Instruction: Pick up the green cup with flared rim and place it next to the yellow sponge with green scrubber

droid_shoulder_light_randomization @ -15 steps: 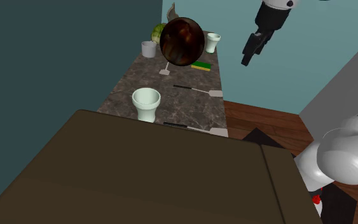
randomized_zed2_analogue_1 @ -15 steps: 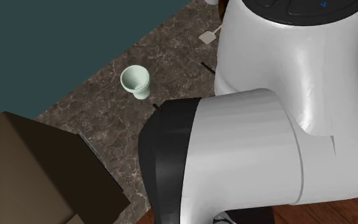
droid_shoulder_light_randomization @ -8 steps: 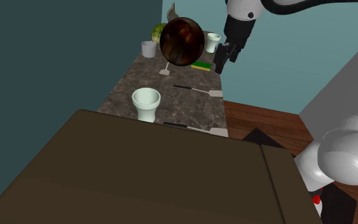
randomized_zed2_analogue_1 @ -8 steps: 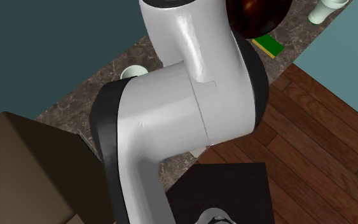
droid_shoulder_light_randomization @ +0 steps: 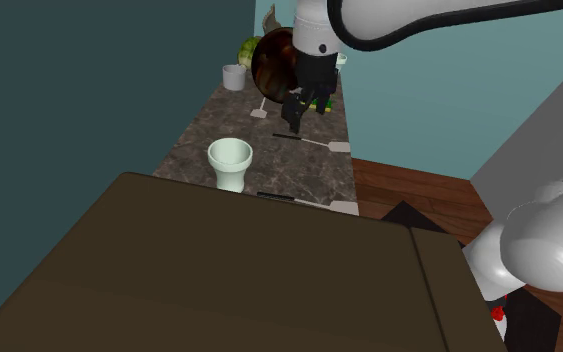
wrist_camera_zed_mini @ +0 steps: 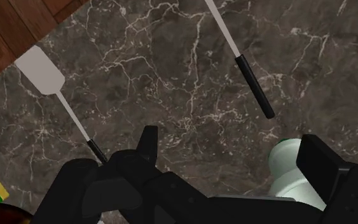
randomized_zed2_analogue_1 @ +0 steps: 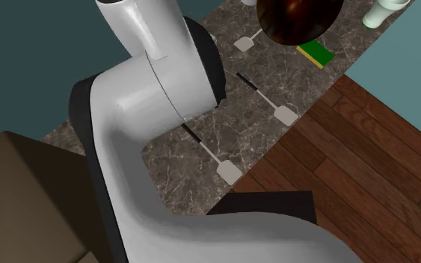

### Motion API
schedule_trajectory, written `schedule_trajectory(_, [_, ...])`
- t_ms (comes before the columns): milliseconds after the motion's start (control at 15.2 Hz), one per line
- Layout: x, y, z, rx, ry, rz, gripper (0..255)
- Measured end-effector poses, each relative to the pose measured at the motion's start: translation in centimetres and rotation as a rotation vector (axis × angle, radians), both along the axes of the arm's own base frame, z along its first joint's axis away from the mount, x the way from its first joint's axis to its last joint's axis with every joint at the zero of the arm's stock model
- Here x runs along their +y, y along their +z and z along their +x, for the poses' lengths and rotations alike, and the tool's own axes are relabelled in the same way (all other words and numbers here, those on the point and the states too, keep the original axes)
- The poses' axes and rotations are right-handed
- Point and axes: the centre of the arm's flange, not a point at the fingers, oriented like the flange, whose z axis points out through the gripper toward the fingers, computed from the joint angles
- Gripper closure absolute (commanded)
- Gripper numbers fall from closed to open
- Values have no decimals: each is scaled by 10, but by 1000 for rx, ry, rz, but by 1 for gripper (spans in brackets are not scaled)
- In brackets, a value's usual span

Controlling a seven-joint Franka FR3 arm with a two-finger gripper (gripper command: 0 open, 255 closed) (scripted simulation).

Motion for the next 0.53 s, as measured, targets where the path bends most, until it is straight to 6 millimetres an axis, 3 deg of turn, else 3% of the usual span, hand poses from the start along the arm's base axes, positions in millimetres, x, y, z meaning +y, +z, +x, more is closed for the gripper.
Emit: schedule_trajectory(528, [82, -47, 50, 31, -7, -3, 0])
